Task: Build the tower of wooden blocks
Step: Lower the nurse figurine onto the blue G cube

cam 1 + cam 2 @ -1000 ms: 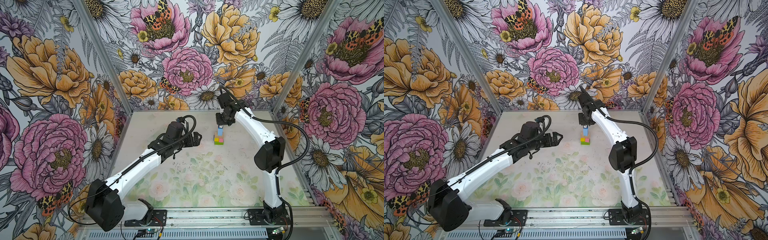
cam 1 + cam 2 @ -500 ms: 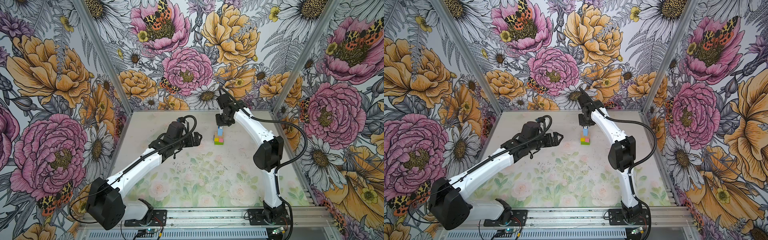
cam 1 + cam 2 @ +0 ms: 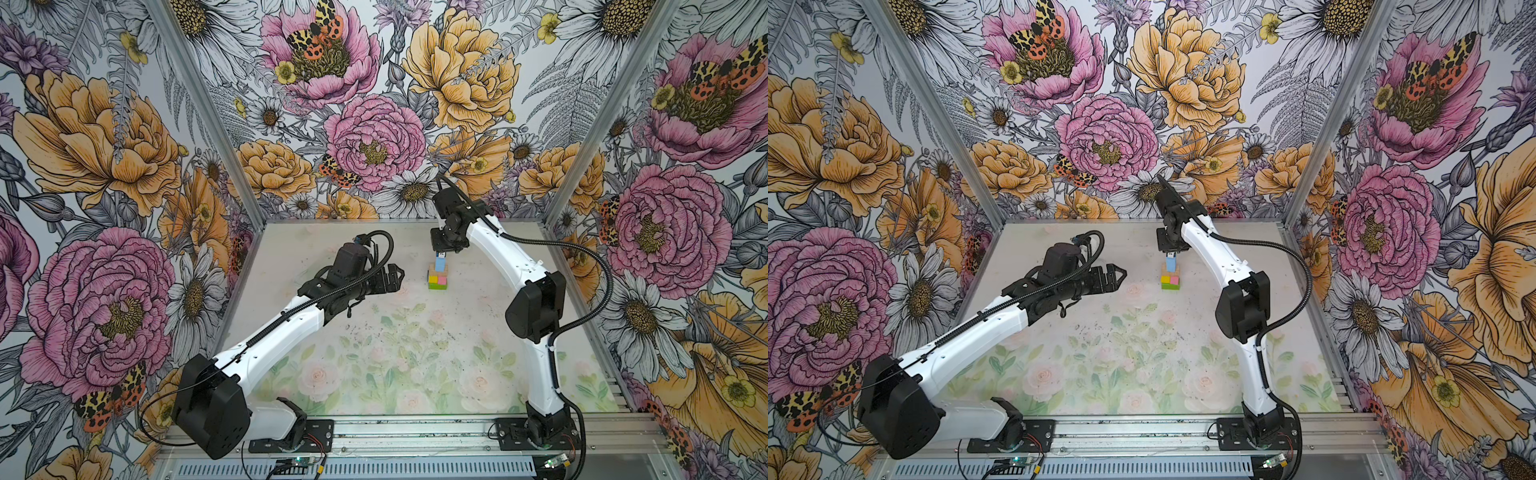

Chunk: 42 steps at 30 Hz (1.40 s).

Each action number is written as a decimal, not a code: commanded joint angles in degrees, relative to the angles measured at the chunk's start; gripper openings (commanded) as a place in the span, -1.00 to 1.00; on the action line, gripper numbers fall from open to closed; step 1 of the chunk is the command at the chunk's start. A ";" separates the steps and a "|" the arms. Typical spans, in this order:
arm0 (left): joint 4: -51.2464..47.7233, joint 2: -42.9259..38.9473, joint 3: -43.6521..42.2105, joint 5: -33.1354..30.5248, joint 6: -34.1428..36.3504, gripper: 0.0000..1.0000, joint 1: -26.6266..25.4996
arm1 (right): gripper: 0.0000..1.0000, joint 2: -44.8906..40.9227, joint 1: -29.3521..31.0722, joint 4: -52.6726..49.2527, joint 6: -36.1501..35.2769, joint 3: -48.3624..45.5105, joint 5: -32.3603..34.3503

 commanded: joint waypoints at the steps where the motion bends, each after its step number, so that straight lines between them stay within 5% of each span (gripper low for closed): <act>1: 1.61 0.26 1.73 1.29 0.56 0.98 0.57 | -0.37 1.04 -0.48 -0.12 -0.28 2.15 0.26; 42: 1.92 0.17 1.48 1.47 0.60 0.98 0.82 | -0.30 2.23 -0.72 -0.07 -0.29 3.31 -0.80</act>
